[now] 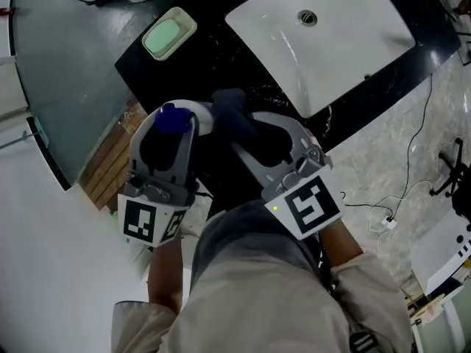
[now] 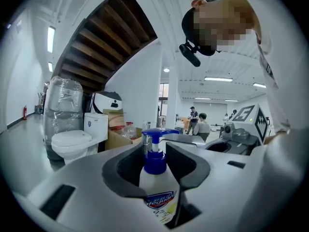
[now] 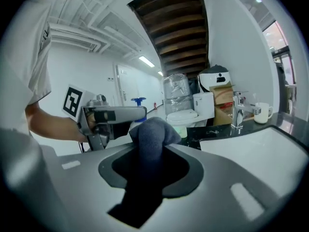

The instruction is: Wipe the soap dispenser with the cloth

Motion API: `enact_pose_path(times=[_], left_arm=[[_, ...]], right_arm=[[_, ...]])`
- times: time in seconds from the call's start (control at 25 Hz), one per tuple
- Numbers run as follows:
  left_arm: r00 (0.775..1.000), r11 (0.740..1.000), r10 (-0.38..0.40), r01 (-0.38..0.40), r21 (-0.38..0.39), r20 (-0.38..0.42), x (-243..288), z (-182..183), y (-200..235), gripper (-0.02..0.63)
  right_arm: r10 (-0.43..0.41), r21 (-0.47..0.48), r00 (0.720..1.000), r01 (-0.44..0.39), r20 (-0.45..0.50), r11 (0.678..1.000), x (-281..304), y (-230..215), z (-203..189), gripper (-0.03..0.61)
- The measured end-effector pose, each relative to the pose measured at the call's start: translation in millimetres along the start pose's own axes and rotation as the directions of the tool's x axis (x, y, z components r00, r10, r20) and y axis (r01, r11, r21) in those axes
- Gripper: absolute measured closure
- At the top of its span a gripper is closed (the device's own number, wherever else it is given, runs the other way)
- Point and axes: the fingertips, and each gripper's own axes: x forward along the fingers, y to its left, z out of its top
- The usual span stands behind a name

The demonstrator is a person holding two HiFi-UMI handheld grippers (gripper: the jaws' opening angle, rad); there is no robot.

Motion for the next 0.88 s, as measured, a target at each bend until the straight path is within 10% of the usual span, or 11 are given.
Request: enact_pose_path(times=[0.88], left_arm=[[1.0,0.999,-0.005,0.004,0.048,0.007,-8.6,-1.7,-11.3,0.471]], right_arm=[[0.037,0.068,0.999,-0.035,-0.026,0.997,16.4,-1.9,-20.5,0.459]])
